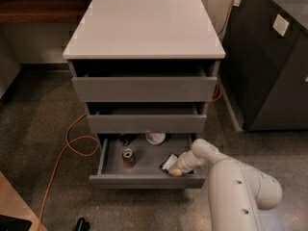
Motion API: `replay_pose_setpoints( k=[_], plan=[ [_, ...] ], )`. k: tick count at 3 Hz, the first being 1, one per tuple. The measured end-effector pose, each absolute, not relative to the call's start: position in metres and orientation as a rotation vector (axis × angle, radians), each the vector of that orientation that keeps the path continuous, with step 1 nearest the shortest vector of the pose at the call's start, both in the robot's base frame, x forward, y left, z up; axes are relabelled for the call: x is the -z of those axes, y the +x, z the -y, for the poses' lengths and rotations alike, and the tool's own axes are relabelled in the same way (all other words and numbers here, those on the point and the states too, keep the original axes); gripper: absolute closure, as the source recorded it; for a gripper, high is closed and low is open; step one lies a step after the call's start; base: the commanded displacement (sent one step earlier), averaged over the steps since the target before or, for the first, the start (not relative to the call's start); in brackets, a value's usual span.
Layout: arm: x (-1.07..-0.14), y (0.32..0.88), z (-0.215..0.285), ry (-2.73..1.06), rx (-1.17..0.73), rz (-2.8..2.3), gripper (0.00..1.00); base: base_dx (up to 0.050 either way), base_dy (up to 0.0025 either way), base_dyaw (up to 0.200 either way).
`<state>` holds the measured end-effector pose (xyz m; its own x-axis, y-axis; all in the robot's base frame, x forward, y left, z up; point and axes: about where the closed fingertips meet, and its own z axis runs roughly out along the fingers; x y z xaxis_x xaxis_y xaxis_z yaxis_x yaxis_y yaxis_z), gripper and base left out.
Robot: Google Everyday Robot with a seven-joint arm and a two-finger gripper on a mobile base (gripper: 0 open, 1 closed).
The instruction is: Pick rxbar blueberry from bottom drawer and place on counter
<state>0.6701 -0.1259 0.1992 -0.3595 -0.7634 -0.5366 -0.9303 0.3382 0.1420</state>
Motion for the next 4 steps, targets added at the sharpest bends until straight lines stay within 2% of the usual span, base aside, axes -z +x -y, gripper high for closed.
replay_pose_setpoints(
  k=[2,4],
  plan=[
    [-0.192,0.636,0.119,-1.543,-0.688,-2.246,1.0,0.0,0.0,0.0],
    [-0.191,0.626,0.114,-1.546,-0.708,-2.25,1.0,0.0,0.0,0.0]
  ],
)
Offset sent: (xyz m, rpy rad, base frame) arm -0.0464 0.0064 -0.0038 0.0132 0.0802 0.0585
